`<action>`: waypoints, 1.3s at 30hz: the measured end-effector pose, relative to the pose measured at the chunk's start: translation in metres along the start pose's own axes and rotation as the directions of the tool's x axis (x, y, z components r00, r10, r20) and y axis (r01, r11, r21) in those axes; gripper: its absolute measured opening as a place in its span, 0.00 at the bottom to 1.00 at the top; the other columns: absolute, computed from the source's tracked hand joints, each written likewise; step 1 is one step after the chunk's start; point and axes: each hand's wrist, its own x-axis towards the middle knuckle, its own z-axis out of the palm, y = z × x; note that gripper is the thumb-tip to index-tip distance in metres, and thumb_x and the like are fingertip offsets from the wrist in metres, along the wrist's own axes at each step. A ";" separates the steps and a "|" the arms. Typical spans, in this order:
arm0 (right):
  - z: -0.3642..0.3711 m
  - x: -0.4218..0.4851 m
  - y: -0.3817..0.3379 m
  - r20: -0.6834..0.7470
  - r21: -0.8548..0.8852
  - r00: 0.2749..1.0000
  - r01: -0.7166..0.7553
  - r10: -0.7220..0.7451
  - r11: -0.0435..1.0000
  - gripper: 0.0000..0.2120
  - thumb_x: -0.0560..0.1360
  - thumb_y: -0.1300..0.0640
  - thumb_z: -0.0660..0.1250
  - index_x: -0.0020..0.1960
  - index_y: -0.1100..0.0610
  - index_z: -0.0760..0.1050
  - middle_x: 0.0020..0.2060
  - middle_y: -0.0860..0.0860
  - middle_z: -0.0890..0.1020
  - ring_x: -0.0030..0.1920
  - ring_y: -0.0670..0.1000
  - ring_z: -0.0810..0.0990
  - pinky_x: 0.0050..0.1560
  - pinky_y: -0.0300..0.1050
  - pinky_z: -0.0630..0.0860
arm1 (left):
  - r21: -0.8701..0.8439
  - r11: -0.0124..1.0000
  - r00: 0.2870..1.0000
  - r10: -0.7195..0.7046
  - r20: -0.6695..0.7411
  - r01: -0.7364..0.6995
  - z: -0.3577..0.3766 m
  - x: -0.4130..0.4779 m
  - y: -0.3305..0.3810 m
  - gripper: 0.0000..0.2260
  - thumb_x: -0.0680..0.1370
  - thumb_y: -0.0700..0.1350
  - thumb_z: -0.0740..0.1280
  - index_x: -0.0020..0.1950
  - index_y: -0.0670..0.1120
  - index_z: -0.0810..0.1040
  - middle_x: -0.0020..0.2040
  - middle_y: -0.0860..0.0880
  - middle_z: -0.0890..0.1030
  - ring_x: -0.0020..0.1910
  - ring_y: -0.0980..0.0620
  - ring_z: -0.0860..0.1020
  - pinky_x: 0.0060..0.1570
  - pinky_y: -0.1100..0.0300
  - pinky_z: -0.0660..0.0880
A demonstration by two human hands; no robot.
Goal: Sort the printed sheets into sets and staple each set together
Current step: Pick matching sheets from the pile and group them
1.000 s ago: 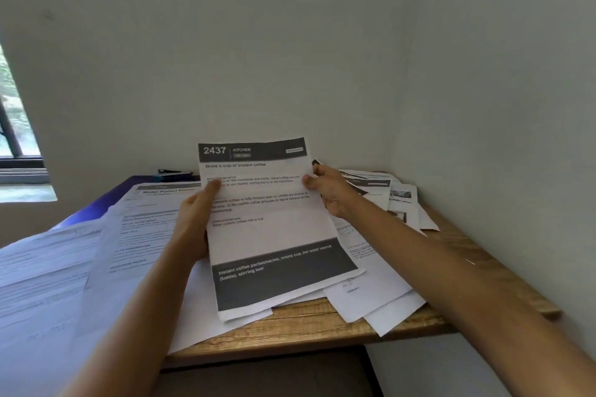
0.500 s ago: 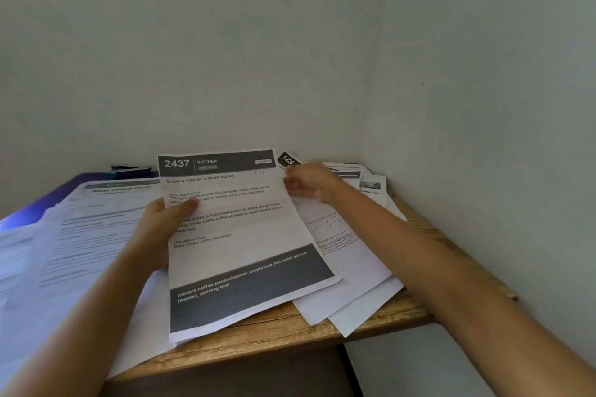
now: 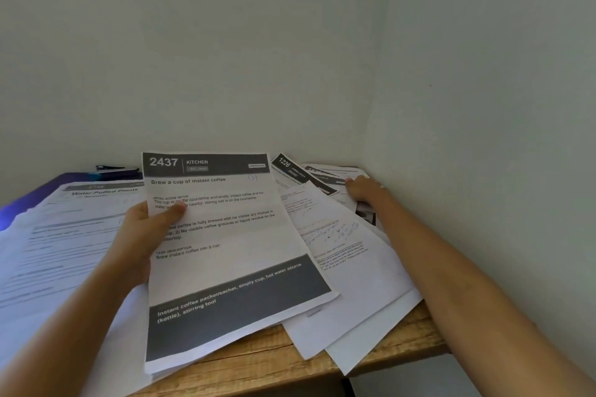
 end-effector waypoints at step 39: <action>-0.034 -0.002 0.000 0.035 0.446 0.994 -0.109 0.105 0.888 0.04 0.74 0.75 0.62 0.43 0.71 0.74 0.49 0.59 0.76 0.42 0.53 0.72 0.21 0.36 0.68 | -0.018 0.999 0.999 0.028 -0.038 -0.029 0.003 0.005 -0.006 0.02 0.79 0.42 0.66 0.48 0.45 0.78 0.43 0.42 0.84 0.41 0.41 0.82 0.41 0.48 0.78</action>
